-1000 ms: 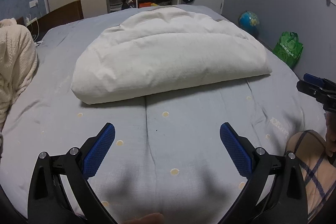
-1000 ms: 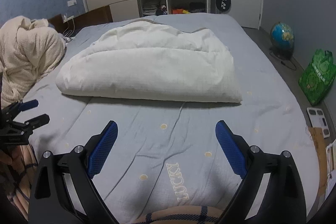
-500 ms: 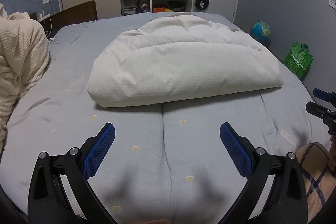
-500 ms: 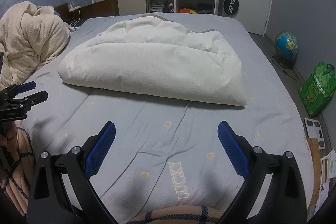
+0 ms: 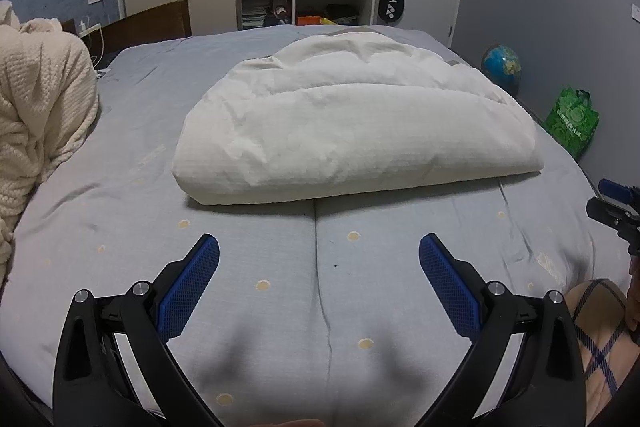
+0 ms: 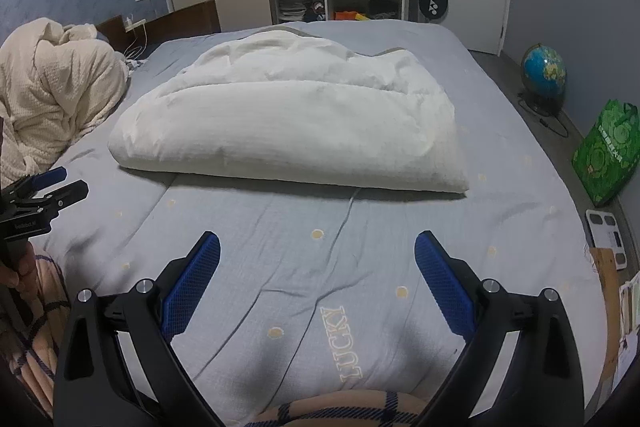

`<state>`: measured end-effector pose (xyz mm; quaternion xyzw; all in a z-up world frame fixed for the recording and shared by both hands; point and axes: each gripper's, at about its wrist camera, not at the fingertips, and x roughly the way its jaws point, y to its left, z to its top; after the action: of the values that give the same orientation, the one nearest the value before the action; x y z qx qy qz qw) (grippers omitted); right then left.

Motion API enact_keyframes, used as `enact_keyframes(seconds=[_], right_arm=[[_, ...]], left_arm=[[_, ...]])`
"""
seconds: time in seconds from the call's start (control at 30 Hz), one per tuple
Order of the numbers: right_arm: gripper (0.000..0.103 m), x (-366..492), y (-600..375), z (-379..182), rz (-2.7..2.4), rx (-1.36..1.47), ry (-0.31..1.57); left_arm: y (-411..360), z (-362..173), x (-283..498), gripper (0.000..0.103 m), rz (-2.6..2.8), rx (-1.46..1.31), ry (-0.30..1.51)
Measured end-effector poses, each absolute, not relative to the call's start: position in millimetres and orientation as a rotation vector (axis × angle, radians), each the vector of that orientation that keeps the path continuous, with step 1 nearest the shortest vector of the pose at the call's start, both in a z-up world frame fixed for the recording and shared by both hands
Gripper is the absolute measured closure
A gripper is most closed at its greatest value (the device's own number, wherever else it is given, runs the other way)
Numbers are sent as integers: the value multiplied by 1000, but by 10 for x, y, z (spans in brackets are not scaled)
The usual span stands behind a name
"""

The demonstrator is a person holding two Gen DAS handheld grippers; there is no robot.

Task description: Fold large clothes

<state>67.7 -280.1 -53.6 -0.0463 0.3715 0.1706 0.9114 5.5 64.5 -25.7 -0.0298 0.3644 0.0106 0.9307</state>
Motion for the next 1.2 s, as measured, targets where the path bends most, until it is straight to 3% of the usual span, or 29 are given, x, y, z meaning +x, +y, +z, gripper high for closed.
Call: enact_keyframes(seconds=[1.2], right_arm=[[10,688,-2801,-545,354,-96,773]], left_arm=[[705,-238,44,7,31,-65,735]])
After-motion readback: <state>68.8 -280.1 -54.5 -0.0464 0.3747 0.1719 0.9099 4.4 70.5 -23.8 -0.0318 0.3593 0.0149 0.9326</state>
